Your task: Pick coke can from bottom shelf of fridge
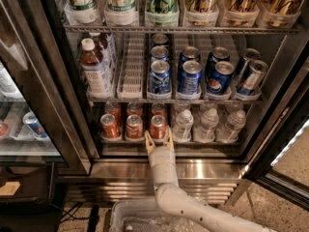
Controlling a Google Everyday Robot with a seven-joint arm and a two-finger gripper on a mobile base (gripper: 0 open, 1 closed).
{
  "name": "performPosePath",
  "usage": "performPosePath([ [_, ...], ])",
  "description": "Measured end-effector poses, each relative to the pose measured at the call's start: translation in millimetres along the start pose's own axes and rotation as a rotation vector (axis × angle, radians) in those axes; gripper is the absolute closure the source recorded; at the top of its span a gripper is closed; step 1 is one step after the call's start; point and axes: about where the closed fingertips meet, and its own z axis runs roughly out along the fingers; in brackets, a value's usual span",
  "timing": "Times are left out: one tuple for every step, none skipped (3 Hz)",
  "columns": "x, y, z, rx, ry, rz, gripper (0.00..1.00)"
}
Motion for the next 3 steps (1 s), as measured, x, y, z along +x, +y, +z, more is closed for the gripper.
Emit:
performPosePath([
  [-0.2, -3.1, 8.6, 0.016, -0.007, 0.006, 0.31],
  [-2.5, -8.2, 18.5, 0.035, -0.019, 0.010, 0.31],
  [-3.1, -11.9, 25.1, 0.048, -0.024, 0.016, 0.38],
])
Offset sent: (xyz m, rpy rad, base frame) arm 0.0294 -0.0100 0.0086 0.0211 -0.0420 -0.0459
